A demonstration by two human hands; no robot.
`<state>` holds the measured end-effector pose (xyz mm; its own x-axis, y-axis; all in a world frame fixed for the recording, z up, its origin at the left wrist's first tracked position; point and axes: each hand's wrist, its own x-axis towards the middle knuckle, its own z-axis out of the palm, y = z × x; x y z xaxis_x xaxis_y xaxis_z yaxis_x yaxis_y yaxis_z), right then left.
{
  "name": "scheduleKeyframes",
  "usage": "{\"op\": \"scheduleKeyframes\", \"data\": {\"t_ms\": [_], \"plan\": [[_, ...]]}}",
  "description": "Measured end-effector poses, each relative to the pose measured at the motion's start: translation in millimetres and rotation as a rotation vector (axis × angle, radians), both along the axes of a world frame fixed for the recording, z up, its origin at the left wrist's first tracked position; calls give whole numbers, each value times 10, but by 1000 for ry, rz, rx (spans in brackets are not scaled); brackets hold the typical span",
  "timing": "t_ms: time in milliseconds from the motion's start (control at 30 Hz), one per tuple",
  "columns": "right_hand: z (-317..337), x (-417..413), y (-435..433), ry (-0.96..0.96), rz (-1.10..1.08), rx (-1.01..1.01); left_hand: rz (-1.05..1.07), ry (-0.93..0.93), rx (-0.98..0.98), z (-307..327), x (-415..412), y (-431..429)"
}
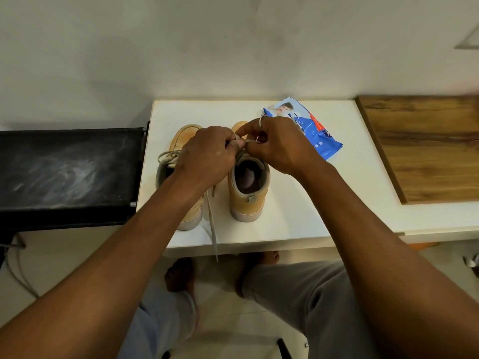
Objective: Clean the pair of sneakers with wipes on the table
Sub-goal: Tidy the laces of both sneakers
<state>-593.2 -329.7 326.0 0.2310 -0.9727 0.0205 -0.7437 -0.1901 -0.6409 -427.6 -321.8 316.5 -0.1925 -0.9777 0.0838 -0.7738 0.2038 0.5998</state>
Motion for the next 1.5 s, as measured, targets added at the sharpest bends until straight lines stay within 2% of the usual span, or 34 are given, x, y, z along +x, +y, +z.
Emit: {"op": "scheduleKeyframes", "data": {"t_ms": [133, 300, 433, 533, 633, 733, 867, 1167, 1333, 1500], "plan": [[-20, -16, -25, 110, 3, -27, -24, -77, -14, 51, 13, 10], [-34, -31, -35, 121, 35, 23, -53, -162, -74, 95, 29, 31], [-44, -40, -30, 18, 20, 160, -37, 6, -59, 72, 24, 43], [-19, -39, -20, 43, 58, 218, 2, 151, 65, 34, -1, 27], [-29, -43, -27, 32, 76, 219, 3, 221, 177, 7, 3, 13], [-51, -67, -30, 5, 42, 155, 8, 233, 198, -3, 19, -5], [-29, -65, -10, -86, 10, -25, 21, 217, 194, -5, 5, -9], [5, -35, -38, -34, 17, -157, 20, 211, 216, -7, 23, -16], [-7, -93, -68, 10, 0, -105, 50, 113, 154, -12, 17, -13], [-18, -330, -60, 91, -36, 140, 79, -160, 187, -23, 64, -25]]}}
